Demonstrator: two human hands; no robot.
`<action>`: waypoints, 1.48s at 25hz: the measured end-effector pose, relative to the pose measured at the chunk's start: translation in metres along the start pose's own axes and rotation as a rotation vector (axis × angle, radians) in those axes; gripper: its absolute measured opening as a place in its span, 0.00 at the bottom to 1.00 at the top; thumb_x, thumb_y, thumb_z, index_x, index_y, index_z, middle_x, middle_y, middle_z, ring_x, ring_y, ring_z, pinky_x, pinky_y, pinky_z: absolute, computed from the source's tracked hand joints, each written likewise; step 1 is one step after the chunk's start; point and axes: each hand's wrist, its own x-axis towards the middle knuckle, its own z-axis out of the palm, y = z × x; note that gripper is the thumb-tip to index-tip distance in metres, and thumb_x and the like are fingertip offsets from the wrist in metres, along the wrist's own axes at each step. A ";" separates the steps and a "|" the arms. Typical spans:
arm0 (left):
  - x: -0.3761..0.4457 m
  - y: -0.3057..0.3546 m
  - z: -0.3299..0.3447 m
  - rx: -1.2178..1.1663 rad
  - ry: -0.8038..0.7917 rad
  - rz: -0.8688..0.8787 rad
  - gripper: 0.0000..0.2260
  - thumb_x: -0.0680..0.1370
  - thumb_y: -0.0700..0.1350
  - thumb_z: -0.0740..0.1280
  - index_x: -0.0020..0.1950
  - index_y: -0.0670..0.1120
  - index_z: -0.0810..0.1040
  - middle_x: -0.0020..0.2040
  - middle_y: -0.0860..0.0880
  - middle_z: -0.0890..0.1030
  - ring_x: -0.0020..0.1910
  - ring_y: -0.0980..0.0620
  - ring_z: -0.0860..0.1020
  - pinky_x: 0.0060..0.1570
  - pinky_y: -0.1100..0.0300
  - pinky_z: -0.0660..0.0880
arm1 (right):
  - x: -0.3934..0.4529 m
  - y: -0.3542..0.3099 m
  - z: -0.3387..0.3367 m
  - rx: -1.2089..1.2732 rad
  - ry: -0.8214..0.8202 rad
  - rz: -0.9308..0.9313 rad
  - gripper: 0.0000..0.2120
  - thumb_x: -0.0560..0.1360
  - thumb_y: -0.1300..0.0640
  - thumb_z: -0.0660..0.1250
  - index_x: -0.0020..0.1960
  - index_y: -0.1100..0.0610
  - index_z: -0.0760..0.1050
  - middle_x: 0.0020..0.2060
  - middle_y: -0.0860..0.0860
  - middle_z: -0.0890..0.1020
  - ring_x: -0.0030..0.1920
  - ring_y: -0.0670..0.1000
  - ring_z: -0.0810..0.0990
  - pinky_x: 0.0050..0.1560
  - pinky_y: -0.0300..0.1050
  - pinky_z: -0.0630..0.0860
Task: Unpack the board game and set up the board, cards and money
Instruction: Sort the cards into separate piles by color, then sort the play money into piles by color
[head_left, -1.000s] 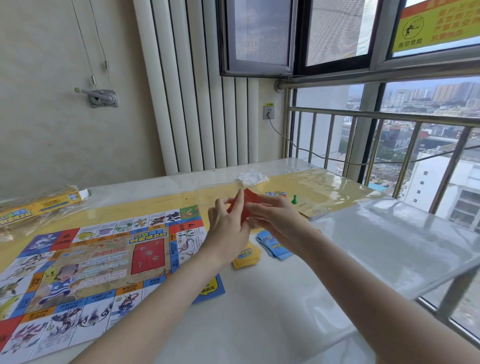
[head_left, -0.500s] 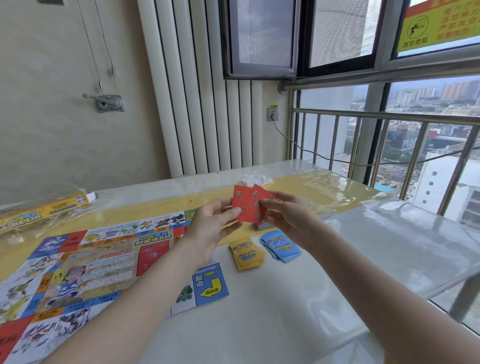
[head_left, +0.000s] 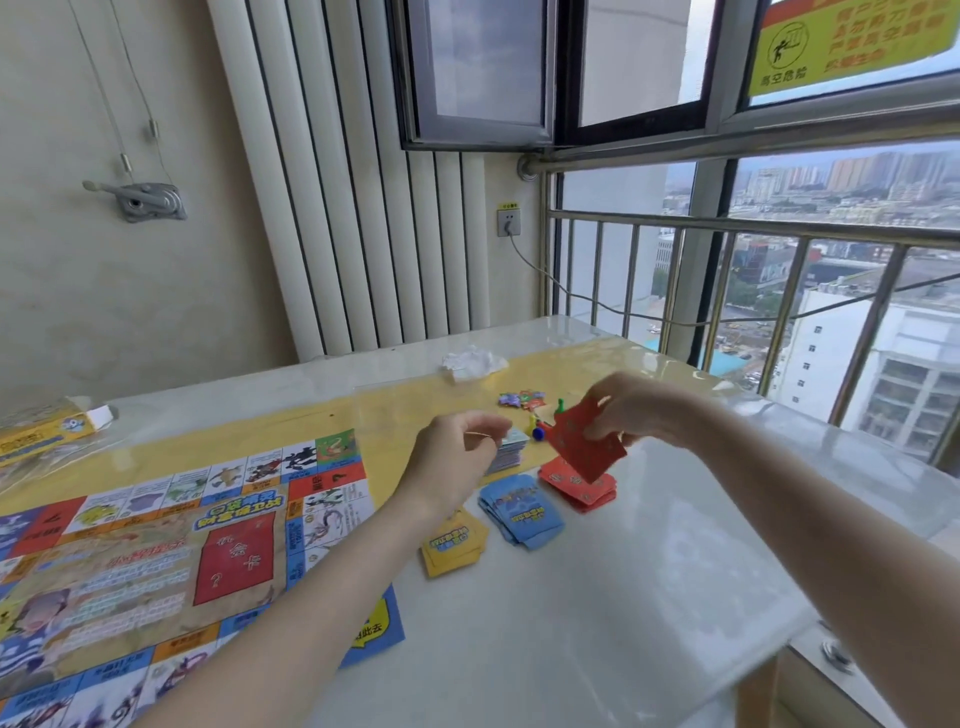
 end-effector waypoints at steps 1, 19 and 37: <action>0.000 0.001 0.004 0.045 -0.003 0.023 0.14 0.77 0.35 0.59 0.54 0.48 0.80 0.49 0.54 0.80 0.48 0.59 0.77 0.45 0.77 0.72 | 0.002 0.002 0.006 -0.080 -0.047 0.005 0.21 0.73 0.68 0.65 0.65 0.61 0.70 0.59 0.59 0.75 0.52 0.55 0.75 0.45 0.43 0.78; 0.030 -0.039 -0.011 -0.001 0.030 -0.319 0.10 0.77 0.37 0.62 0.57 0.44 0.78 0.50 0.48 0.77 0.50 0.48 0.78 0.60 0.50 0.74 | 0.044 -0.028 0.052 -0.259 0.150 -0.423 0.11 0.76 0.63 0.63 0.56 0.59 0.80 0.53 0.54 0.82 0.53 0.52 0.80 0.48 0.37 0.71; 0.076 -0.028 0.015 0.653 -0.400 -0.234 0.22 0.73 0.47 0.71 0.62 0.39 0.73 0.55 0.42 0.77 0.53 0.44 0.75 0.45 0.58 0.69 | 0.066 -0.029 0.077 -0.641 -0.082 -0.445 0.23 0.72 0.57 0.68 0.66 0.59 0.69 0.58 0.56 0.77 0.58 0.55 0.74 0.55 0.47 0.72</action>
